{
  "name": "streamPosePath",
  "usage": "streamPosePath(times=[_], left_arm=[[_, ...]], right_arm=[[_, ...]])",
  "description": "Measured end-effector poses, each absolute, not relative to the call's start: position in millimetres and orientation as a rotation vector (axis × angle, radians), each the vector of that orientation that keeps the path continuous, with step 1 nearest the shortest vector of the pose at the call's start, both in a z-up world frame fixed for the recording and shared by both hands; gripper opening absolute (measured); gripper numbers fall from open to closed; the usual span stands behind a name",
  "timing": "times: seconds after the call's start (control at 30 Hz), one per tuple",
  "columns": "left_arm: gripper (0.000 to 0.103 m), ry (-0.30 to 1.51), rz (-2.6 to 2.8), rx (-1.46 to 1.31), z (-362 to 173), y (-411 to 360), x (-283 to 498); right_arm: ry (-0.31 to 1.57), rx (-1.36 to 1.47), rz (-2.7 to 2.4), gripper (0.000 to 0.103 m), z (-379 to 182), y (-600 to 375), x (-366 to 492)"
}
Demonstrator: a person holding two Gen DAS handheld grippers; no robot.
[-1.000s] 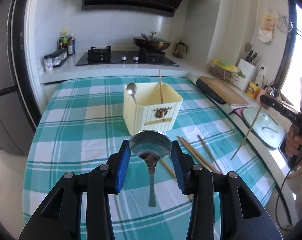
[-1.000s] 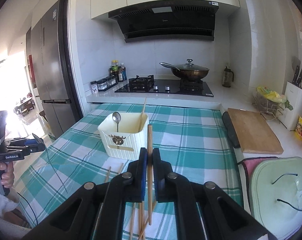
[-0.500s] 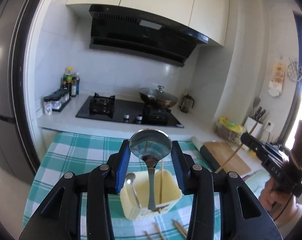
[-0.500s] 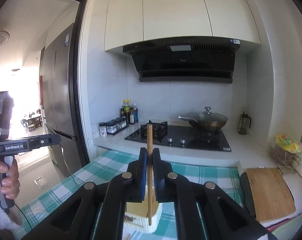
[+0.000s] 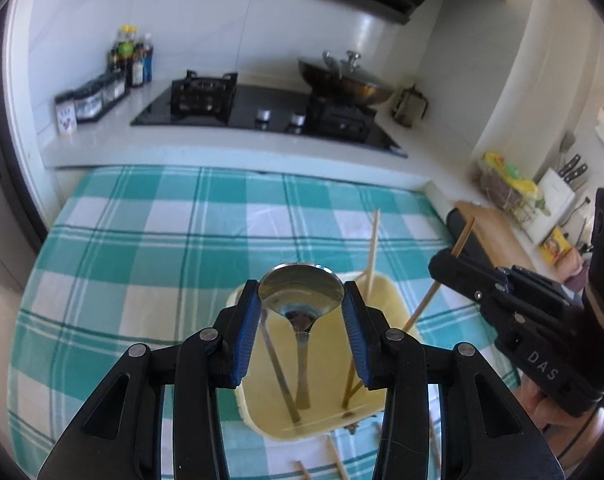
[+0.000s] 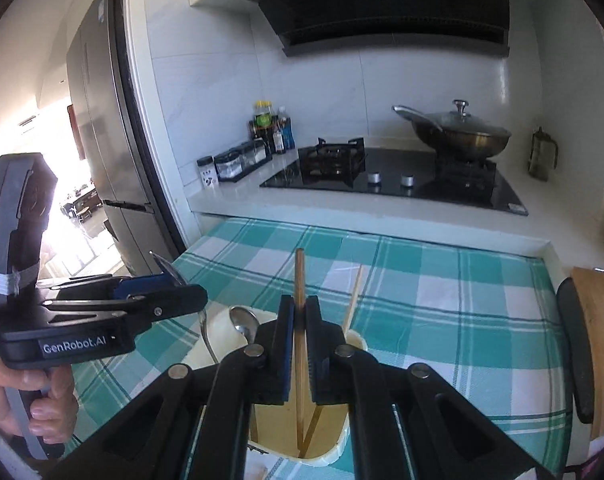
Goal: Organize utensils
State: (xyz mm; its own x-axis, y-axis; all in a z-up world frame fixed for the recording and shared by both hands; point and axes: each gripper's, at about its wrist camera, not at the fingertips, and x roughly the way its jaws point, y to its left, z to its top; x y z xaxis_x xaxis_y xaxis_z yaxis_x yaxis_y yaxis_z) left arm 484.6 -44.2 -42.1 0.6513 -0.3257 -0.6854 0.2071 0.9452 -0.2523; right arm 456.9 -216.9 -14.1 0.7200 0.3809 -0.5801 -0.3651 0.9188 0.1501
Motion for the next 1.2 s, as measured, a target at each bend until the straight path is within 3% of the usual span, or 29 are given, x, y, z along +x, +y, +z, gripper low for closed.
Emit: streamPosePath(times=[0.17,0.23,0.27,0.3,0.53,0.6,0.7,0.87,1.0,1.2], left_arm=[[0.043,0.837,-0.306,-0.149,-55,-50,490],[0.046,0.824,-0.308,-0.143,-51,-49,483],[0.051,0.818,-0.307,-0.137,-47,-46,479],[0.057,0.811,-0.308,-0.128,-42,-42,473],[0.079,0.825,-0.282,-0.048,-28,-1,384],[0.084,0.848,-0.285,-0.035,-41,7,351],[0.086,0.878,-0.287,-0.027,-75,11,299],[0.086,0.915,-0.223,-0.108,-140,4,236],[0.086,0.931,-0.183,-0.163,-172,-8,228],[0.086,0.930,-0.128,-0.094,-189,-30,239]], right_arm=[[0.692,0.057,0.412,0.010,-31,-213,473],[0.697,0.074,0.409,0.029,-31,-213,474],[0.688,0.083,0.403,0.046,-28,-213,473],[0.664,0.091,0.393,0.048,-23,-215,467],[0.539,-0.011,0.337,0.049,23,-247,384],[0.539,-0.050,0.313,0.054,21,-260,351],[0.572,-0.076,0.243,0.056,-5,-285,297],[0.694,-0.053,0.079,0.056,-96,-327,207],[0.818,-0.010,-0.047,0.056,-157,-351,171],[0.886,0.020,-0.093,0.056,-181,-364,162]])
